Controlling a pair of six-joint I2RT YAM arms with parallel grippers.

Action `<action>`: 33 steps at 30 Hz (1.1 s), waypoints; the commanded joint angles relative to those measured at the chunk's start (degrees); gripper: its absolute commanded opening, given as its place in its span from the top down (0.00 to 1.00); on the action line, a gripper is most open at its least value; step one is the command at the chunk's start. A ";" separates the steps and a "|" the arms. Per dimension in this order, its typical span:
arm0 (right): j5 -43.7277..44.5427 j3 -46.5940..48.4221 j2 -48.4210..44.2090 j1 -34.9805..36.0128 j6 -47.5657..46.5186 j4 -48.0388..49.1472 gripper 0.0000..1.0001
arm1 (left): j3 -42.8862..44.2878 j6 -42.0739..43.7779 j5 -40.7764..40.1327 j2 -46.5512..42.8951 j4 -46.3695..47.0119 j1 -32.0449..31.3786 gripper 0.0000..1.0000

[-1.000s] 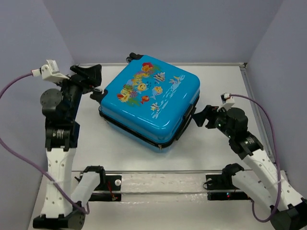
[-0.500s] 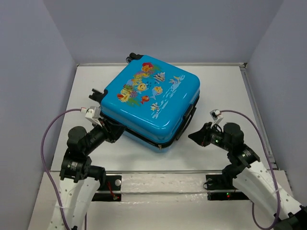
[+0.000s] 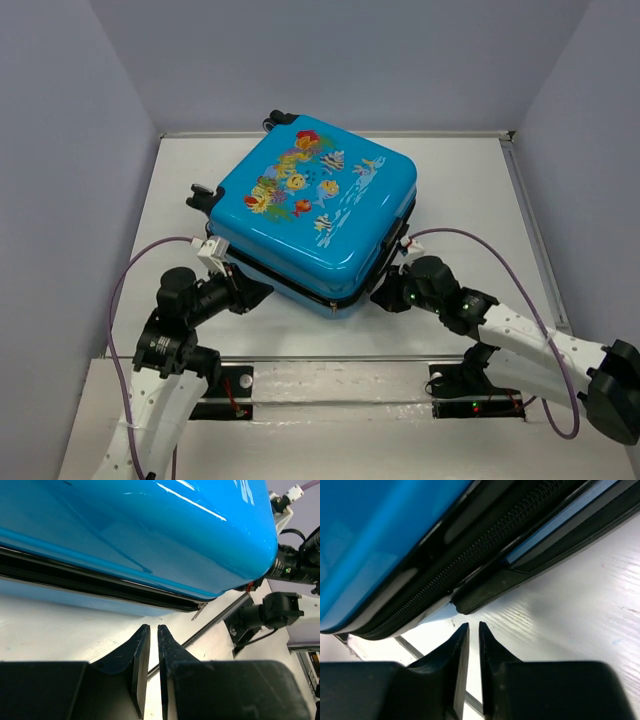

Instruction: Pack the luggage

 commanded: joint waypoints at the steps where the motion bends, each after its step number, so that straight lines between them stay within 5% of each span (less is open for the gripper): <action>1: 2.82 1.92 1.62 0.19 1.20 5.97 0.75 | 0.22 -1.09 1.71 1.29 2.40 -1.64 0.77; 3: 2.12 0.61 4.16 0.19 1.90 11.74 0.53 | 0.39 -2.24 0.75 1.82 4.06 -2.86 0.77; 5: 1.59 0.77 6.19 0.19 2.78 14.22 0.46 | 0.66 -3.47 -1.00 2.26 4.94 -3.75 0.77; 9: 2.80 1.04 8.66 0.19 5.85 18.10 0.45 | 0.57 -4.26 -1.89 3.14 5.30 -4.36 0.76; 16: 20.83 1.83 7.08 -1.04 10.51 17.67 0.51 | -0.48 -8.39 -4.25 5.33 12.49 -8.57 0.74; 25: 21.02 3.58 4.52 -19.12 7.10 17.67 0.53 | 3.80 -14.20 -37.82 21.41 24.46 -49.50 0.64; 33: 6.45 10.88 9.02 -26.89 -4.95 14.95 0.52 | 5.05 -12.36 -45.48 32.05 29.64 -51.47 0.51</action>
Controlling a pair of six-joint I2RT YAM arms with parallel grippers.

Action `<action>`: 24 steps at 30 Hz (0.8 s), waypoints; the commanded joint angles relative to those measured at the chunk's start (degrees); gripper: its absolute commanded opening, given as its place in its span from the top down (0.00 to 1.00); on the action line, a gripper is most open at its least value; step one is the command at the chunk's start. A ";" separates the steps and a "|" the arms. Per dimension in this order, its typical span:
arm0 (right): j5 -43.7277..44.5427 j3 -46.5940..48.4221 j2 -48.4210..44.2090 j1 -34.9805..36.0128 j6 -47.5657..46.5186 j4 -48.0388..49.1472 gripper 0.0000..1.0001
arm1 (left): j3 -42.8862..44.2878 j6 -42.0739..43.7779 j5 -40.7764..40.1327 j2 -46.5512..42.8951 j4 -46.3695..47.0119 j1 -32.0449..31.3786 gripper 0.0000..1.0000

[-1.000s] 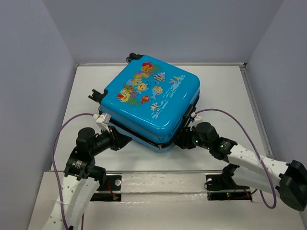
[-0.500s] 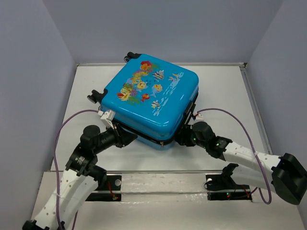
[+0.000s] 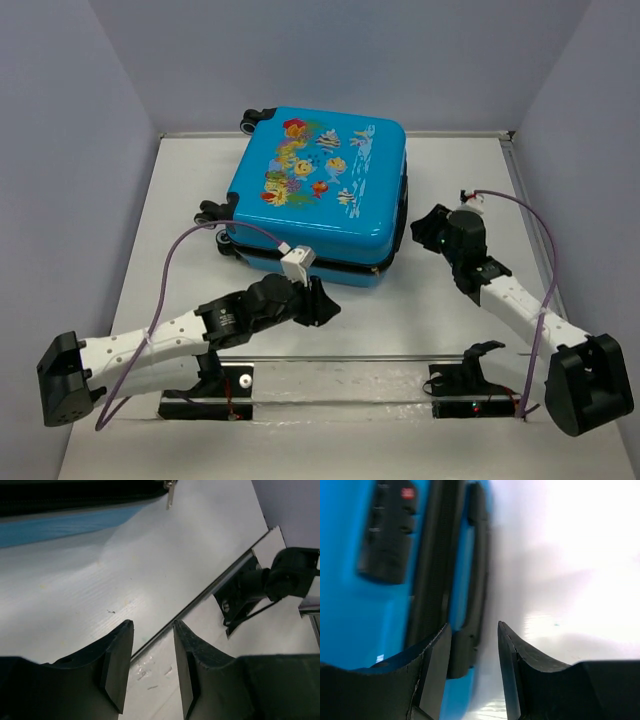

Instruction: Pack the luggage

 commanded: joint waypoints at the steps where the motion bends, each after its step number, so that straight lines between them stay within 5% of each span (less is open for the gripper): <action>1: -12.74 2.08 -2.67 -0.15 -8.31 1.39 0.52 | 3.83 1.57 -11.19 5.08 7.85 -0.18 0.51; 4: -18.14 -3.19 -8.83 -0.15 -6.49 -1.06 0.59 | 5.15 3.32 -12.52 9.55 11.01 1.05 0.50; 6: -21.04 -8.73 -15.07 0.63 -5.08 -1.34 0.71 | 6.46 4.12 -9.90 12.20 13.03 3.15 0.50; 7: -24.19 -10.05 -16.57 2.03 -3.77 -0.99 0.89 | 7.17 4.56 -9.36 14.83 14.79 4.82 0.50; 9: -26.85 -11.65 -19.13 6.58 -3.75 -0.64 0.93 | 7.96 5.09 -7.87 18.52 16.46 6.06 0.50; 11: -25.46 -11.12 -20.97 9.94 -4.54 -2.39 0.87 | 9.36 5.61 -7.25 20.38 16.91 7.20 0.51; 14: -24.83 -10.42 -21.95 12.85 -6.65 -3.98 0.54 | 9.72 5.70 -7.08 22.67 18.05 8.26 0.51; 16: -26.32 -10.16 -20.90 13.38 -7.35 -2.75 0.47 | 9.98 5.70 -6.99 23.20 18.23 9.13 0.51; 24: -25.55 -6.72 -8.33 13.91 -10.17 4.80 0.46 | 9.63 5.79 -6.63 23.82 18.49 10.90 0.52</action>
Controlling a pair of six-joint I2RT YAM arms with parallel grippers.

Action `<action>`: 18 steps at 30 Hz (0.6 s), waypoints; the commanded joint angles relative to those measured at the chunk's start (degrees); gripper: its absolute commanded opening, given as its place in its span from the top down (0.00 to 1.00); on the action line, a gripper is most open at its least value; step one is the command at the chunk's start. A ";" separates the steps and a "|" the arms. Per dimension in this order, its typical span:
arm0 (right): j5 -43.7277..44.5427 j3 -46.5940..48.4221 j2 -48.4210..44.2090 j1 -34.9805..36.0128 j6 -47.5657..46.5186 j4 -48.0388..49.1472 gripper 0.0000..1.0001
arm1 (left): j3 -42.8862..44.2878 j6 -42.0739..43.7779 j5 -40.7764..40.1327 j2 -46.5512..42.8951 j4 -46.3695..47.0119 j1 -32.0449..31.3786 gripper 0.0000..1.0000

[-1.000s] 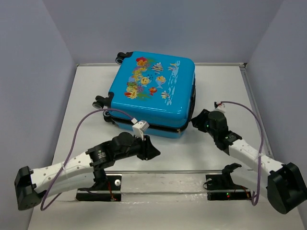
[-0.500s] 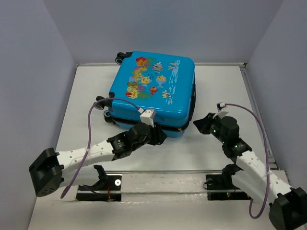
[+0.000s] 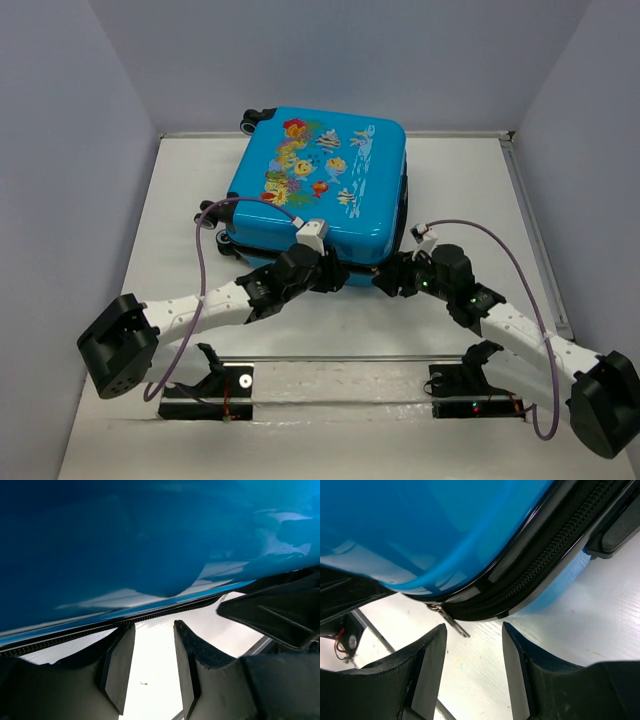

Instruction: Pack the luggage

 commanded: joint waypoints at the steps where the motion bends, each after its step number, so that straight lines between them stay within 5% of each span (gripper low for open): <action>1: -0.12 3.35 3.80 0.84 -2.13 7.17 0.47 | 2.49 1.47 -1.96 -0.20 4.40 1.26 0.52; 11: 3.21 4.58 7.32 6.98 -0.28 12.71 0.73 | 2.49 2.17 -1.69 1.03 5.01 1.79 0.52; 15: 12.06 5.55 8.12 13.04 -0.28 11.23 0.92 | 2.13 2.26 -1.87 1.11 5.45 2.14 0.53; 18: 18.40 5.99 8.73 19.26 0.07 9.12 0.93 | 2.48 2.61 -1.96 1.55 5.63 2.75 0.53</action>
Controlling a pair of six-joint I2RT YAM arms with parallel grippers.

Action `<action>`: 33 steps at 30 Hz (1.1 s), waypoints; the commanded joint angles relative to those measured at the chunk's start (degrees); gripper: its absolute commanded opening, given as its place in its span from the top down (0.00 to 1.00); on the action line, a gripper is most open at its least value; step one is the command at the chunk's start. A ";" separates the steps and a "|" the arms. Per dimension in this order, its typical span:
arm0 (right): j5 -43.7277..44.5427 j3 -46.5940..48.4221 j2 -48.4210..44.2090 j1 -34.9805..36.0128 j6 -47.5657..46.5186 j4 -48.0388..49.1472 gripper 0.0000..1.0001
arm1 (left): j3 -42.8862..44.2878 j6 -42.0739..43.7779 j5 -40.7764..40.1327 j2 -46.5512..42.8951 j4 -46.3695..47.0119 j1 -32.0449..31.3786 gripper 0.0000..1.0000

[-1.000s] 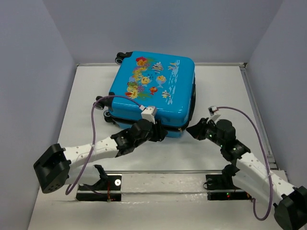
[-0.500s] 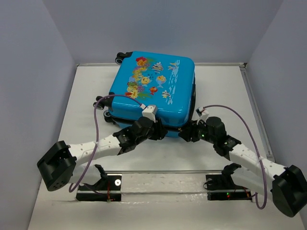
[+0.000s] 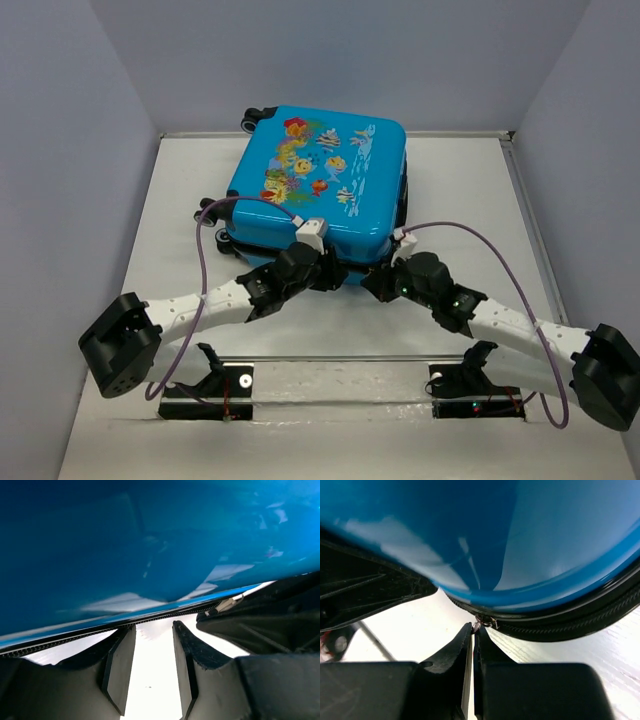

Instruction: Pack the luggage

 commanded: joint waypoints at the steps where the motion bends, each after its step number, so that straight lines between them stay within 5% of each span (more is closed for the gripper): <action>1: 13.55 3.82 0.73 9.19 0.33 2.34 0.93 | 2.57 2.02 -2.74 0.96 5.17 2.03 0.53; 11: 32.04 16.30 21.00 28.18 2.70 -5.67 0.93 | 6.87 3.77 -0.64 3.86 5.43 5.11 0.54; 19: 43.55 19.04 25.18 30.39 8.24 -6.02 0.93 | 8.99 4.04 3.67 4.41 4.82 6.87 0.54; 22: 43.83 15.44 19.64 30.39 7.90 -6.19 0.93 | 7.50 3.43 3.41 0.55 2.72 8.35 0.41; 25: 42.34 12.54 13.85 30.39 8.77 -8.12 0.93 | 4.61 1.68 7.52 -5.26 0.78 10.64 0.16; 28: 41.99 10.51 10.94 30.39 10.26 -9.45 0.93 | 3.02 1.05 7.28 -12.20 -3.68 11.78 0.01; 33: 42.25 8.22 8.03 30.39 10.88 -9.45 0.93 | 2.05 1.58 7.54 -25.01 -13.62 16.17 0.01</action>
